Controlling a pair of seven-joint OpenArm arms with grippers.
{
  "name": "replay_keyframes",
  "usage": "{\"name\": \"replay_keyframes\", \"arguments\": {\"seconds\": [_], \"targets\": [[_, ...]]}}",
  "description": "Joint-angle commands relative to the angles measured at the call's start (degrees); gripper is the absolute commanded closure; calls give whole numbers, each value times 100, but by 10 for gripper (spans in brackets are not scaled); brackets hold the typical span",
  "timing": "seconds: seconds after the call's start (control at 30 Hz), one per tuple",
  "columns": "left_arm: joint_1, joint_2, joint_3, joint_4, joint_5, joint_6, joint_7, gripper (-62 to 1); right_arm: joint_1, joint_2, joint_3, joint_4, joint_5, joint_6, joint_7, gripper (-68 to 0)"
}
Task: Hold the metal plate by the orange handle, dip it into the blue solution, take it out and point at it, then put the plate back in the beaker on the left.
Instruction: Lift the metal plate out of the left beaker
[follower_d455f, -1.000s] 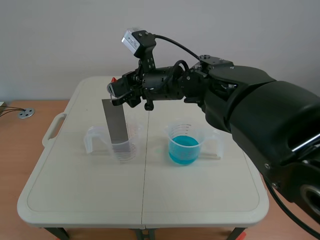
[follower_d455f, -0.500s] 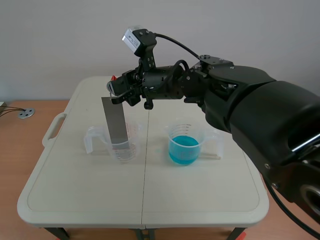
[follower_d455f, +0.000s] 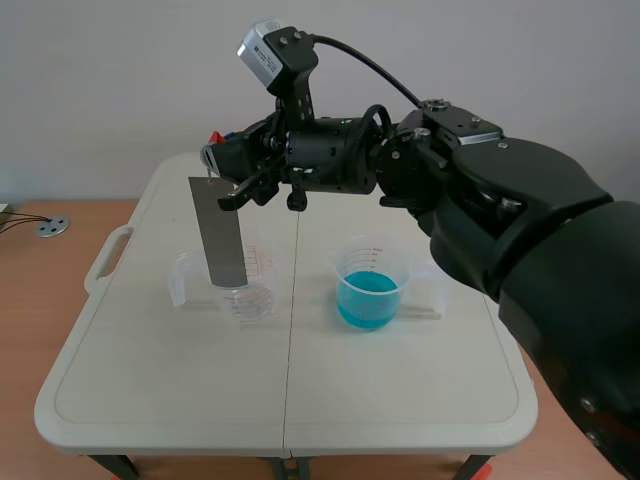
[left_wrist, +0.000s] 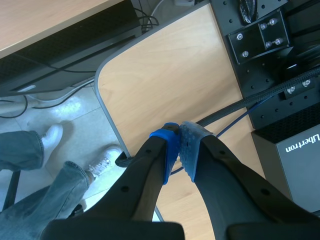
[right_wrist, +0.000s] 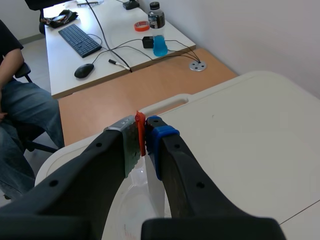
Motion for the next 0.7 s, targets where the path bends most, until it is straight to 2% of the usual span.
{"name": "replay_keyframes", "arguments": {"seconds": [0.0,0.47,0.67], "targets": [[48,39,26,59,-35,-13,-68,-15,81,37,153,264,83,85,24,-13],[50,7,-11,70,-37,-4,-98,-15,-623,341,680,2396,83,85,-601,-13],[50,-11,-341,155,-39,35,-354,-15,-920,490,997,3189,87,85,-632,-13]]}}
